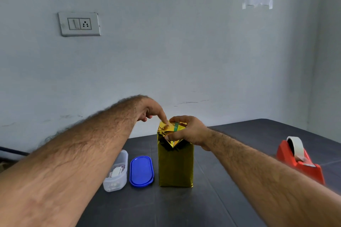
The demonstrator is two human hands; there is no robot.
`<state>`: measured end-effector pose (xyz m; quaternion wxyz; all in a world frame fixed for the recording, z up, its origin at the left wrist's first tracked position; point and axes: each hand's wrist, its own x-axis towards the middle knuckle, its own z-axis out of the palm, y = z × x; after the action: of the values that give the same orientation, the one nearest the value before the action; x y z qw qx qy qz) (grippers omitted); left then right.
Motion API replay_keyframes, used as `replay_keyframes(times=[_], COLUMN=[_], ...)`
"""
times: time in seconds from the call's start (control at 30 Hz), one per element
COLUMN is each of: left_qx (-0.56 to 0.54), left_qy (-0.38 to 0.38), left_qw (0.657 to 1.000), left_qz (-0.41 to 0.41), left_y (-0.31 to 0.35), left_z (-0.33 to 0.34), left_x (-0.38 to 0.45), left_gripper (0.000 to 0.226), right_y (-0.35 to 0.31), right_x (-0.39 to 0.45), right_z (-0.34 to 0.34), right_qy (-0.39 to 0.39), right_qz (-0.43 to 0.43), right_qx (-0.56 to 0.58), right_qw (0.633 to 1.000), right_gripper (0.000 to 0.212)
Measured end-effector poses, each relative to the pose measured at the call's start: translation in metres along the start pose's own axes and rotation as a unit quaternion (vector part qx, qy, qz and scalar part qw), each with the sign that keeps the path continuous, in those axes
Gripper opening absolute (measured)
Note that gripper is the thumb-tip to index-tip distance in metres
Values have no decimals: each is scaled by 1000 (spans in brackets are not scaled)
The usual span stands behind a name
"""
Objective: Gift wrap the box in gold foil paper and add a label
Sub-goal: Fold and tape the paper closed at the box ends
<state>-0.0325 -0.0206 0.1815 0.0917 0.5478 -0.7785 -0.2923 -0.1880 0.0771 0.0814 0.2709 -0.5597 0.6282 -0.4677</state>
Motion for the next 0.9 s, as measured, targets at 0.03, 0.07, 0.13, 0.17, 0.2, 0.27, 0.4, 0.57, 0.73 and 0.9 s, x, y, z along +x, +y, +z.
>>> replay_keyframes(times=[0.03, 0.07, 0.13, 0.17, 0.2, 0.27, 0.4, 0.57, 0.73, 0.9], left_qx=[-20, -30, -52, -64, -72, -101, -166, -299, -353, -352], left_qy=[-3, -7, -19, -25, -26, -29, -34, 17, 65, 59], left_qw=[1000, 999, 998, 997, 996, 994, 985, 948, 909, 882], left_qz=[7, 12, 22, 31, 37, 40, 30, 110, 213, 308], left_y=[1, 3, 8, 9, 8, 4, -10, -41, -75, -90], left_z=[4, 8, 20, 24, 28, 35, 47, 39, 42, 59], left_x=[-1, -1, 0, -1, -4, -7, 0, -2, -18, -37], left_gripper=[102, 103, 98, 91, 83, 70, 62, 59, 21, 42], right_y=[1, 1, 0, -2, -3, -6, -7, -14, -10, 4], right_x=[0, 1, 2, 3, 2, -1, -3, -12, -32, -50], right_z=[0, 0, 0, 1, 2, 3, -1, -12, -31, -40], right_qy=[2, 4, 0, -3, -5, -3, -15, -25, 58, 49], right_qz=[1, -1, -1, -2, -3, -6, -5, -59, -102, -97], right_qx=[2, 1, -1, 0, 2, 19, 50, 123, 157, 148], right_qw=[1000, 1000, 1000, 1000, 1000, 1000, 999, 990, 981, 983], right_gripper=[91, 95, 99, 97, 93, 80, 122, 149, 105, 66])
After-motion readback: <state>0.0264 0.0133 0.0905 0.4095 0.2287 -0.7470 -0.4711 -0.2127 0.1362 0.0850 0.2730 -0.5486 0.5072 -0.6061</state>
